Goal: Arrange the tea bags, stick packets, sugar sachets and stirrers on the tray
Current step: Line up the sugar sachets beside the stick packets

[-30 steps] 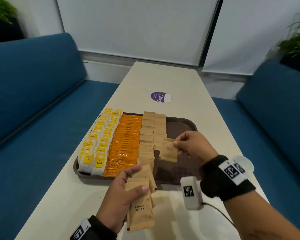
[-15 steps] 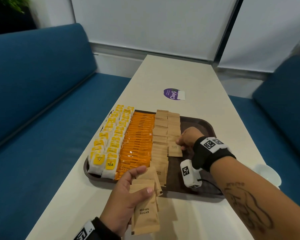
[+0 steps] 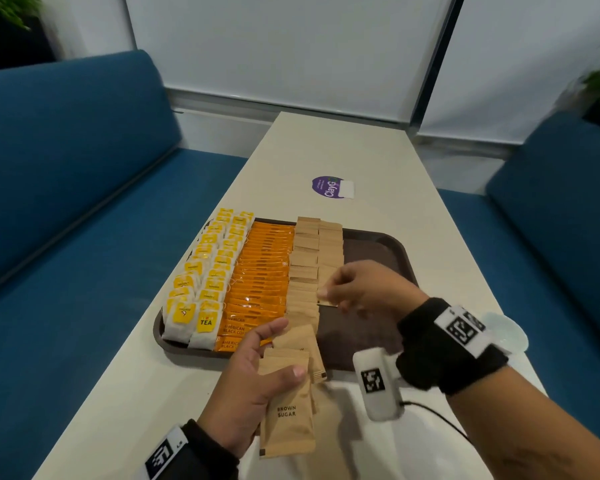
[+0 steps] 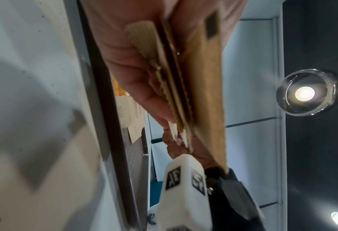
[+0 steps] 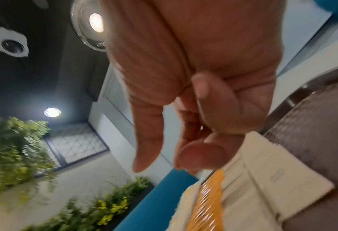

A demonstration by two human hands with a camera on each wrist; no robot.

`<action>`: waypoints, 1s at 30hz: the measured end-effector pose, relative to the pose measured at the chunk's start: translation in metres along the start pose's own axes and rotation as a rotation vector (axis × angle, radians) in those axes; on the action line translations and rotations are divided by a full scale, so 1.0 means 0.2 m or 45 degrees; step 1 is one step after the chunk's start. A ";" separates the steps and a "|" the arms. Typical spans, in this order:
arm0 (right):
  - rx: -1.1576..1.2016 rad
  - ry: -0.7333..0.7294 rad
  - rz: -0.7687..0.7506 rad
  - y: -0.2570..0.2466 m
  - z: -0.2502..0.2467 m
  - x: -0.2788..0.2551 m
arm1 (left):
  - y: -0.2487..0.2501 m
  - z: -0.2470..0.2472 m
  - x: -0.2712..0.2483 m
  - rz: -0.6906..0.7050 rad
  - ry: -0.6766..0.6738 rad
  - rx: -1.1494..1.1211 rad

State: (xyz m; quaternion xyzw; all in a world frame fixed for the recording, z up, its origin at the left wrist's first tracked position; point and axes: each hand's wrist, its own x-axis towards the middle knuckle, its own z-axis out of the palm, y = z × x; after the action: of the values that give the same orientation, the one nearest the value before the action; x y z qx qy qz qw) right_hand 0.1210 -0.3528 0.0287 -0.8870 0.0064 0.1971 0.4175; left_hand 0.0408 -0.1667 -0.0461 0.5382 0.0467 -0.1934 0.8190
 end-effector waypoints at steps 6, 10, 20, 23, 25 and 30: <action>0.327 -0.223 0.040 0.07 0.14 -0.21 | -0.03 0.07 -0.04 0.012 -0.078 0.021; 0.390 -0.122 0.036 0.13 0.15 -0.24 | -0.07 0.09 -0.06 -0.010 -0.047 0.001; 0.206 0.233 0.094 0.12 -0.04 -0.10 | -0.06 0.04 -0.08 -0.122 0.014 0.090; 0.171 0.287 0.171 0.12 -0.08 0.04 | -0.04 0.02 -0.07 -0.142 0.018 0.105; 0.155 0.287 0.238 0.12 -0.10 0.13 | -0.02 0.01 -0.05 -0.143 0.010 0.102; 0.066 0.232 0.379 0.12 -0.08 0.32 | 0.00 -0.02 0.00 -0.122 0.004 0.112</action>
State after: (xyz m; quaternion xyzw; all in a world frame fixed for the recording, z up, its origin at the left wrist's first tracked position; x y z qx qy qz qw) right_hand 0.1810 -0.3696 -0.0027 -0.8794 0.1805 0.1754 0.4042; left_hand 0.0413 -0.1625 -0.0480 0.5713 0.0649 -0.2334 0.7842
